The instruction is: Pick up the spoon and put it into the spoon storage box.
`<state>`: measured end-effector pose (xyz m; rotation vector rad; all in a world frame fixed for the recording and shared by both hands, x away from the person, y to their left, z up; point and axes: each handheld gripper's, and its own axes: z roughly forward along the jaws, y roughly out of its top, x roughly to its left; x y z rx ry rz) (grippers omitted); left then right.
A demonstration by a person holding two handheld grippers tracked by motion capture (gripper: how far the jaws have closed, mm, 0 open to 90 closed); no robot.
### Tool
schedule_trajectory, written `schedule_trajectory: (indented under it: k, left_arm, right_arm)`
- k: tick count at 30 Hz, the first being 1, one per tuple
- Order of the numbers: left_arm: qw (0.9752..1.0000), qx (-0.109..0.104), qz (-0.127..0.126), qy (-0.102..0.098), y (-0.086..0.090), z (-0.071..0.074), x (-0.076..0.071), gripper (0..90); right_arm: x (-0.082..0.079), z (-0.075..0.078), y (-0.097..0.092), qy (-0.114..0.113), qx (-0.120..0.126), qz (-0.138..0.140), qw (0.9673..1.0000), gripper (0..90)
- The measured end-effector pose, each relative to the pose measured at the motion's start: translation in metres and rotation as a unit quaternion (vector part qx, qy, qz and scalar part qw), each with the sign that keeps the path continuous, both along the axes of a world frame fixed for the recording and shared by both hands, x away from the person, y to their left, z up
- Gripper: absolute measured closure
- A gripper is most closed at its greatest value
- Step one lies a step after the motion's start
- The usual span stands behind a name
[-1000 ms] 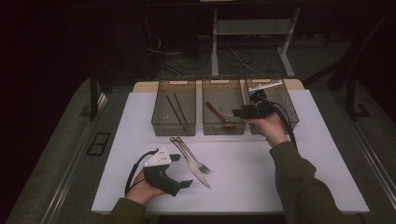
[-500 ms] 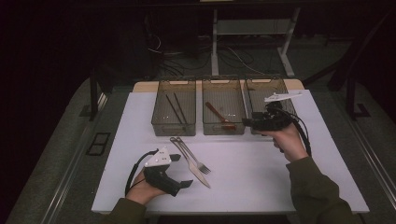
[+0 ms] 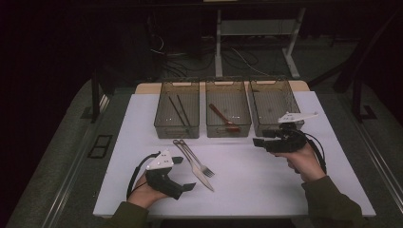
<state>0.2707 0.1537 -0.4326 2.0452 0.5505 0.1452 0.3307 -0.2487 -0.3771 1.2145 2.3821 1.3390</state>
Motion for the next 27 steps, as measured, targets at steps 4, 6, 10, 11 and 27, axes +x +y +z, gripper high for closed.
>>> schedule_trajectory:
  k: [4, 6, 10, 11, 27]
  left_arm:
    - [1.0000, -0.002, 0.000, 0.000, 0.001, 0.000, 0.000, 0.0]
    - [1.0000, -0.002, 0.001, 0.000, 0.001, 0.000, 0.000, 0.0]
    - [1.0000, 0.000, 0.001, -0.001, 0.001, 0.000, 0.000, 0.0]
    - [1.0000, -0.001, 0.002, -0.001, 0.001, 0.000, 0.000, 0.0]
    - [1.0000, 0.004, 0.004, -0.003, 0.001, 0.001, 0.000, 0.0]
  right_arm:
    - [-0.011, -0.006, -0.002, -0.001, -0.004, 0.009, 1.0000, 39.4]
    - [-0.016, -0.008, -0.004, -0.002, -0.003, 0.012, 0.9999, 39.3]
    - [-0.028, -0.013, -0.005, -0.001, -0.003, 0.019, 0.9998, 39.1]
    - [-0.031, -0.015, -0.006, -0.002, -0.004, 0.022, 0.9998, 38.9]
    - [-0.061, -0.038, -0.008, 0.016, -0.027, 0.042, 0.9986, 38.0]
